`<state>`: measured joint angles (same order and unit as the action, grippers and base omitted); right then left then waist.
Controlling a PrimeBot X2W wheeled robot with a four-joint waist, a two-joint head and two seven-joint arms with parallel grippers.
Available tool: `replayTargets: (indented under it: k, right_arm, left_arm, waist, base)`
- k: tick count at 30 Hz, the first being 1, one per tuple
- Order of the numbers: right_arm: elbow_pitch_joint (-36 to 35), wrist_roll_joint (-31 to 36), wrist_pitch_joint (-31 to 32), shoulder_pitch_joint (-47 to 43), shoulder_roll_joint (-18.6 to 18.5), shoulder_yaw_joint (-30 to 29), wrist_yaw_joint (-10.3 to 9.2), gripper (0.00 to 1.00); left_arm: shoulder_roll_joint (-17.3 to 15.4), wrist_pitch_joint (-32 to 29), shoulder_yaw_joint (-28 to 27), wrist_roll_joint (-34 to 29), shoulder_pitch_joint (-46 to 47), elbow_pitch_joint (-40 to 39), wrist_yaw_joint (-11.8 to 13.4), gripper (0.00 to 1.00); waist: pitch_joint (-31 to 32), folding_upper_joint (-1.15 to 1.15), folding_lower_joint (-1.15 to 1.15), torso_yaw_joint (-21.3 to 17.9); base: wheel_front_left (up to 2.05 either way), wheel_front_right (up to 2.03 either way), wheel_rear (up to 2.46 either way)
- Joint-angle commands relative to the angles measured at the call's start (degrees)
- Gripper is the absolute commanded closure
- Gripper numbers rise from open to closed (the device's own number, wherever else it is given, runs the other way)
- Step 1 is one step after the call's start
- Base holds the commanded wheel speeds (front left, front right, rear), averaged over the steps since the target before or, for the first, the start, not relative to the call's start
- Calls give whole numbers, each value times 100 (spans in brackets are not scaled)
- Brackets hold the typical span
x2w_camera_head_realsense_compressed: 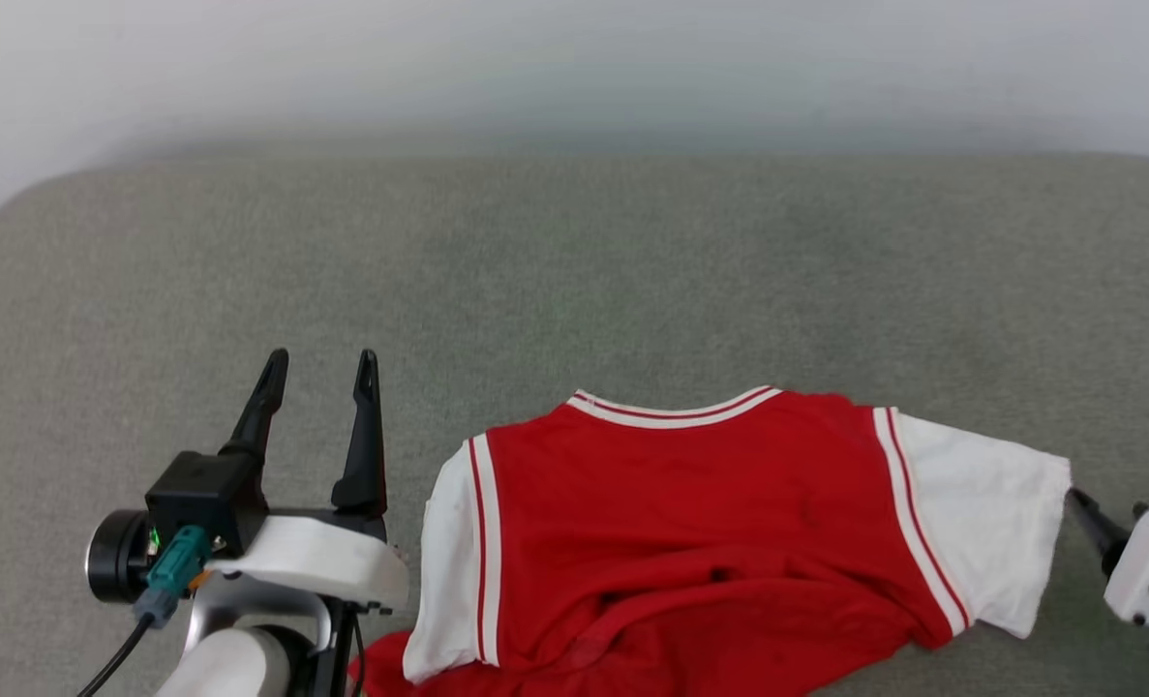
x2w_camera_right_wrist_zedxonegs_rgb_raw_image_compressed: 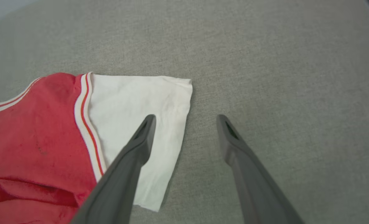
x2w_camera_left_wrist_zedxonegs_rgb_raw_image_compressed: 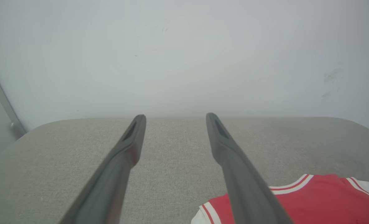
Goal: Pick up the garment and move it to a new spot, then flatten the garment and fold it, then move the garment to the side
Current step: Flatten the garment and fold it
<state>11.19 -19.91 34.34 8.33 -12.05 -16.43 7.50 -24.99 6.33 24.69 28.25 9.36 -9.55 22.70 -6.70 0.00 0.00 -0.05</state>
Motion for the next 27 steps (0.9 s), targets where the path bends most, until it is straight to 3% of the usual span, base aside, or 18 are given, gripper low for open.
replayTargets:
  k: [1,9,14,15,16,17,23,27]
  right_arm:
    - [81,-62,131,189,-79,20,-2,0]
    - [1010,-123,1040,1070,-473,210,-2,0]
    - [1584,-209,1318,1157,-337,398,-1,0]
    - [1670,-225,1376,1156,-296,429,-1,52]
    - [1717,-230,1391,1143,-276,463,-1,83]
    - [1748,-253,1389,1148,-256,475,-1,100]
    - [1465,-277,1067,1245,-377,612,-1,100]
    - [1102,-294,1004,1225,-443,735,-2,100]
  left_arm:
    - [2,44,-8,-47,88,-45,7,0]
    - [132,130,63,-68,392,-77,-53,0]
    - [124,46,110,6,463,68,-144,0]
    - [103,4,112,28,462,108,-164,0]
    - [79,-48,125,66,461,152,-201,0]
    - [62,-128,134,126,454,205,-246,0]
    - [-290,-1005,226,607,492,607,-683,0]
    - [-583,-1968,408,996,537,883,-1017,0]
  waist:
    - [-293,0,0,171]
    - [-836,0,0,384]
    - [-940,0,0,408]
    - [-943,0,0,395]
    - [-942,0,0,381]
    - [-928,0,0,363]
    - [-682,0,0,177]
    - [-535,0,0,29]
  base:
    - [0,0,0]
    - [0,0,0]
    - [0,0,0]
    - [0,0,0]
    - [0,0,0]
    - [0,0,0]
    - [0,0,0]
    - [0,0,0]
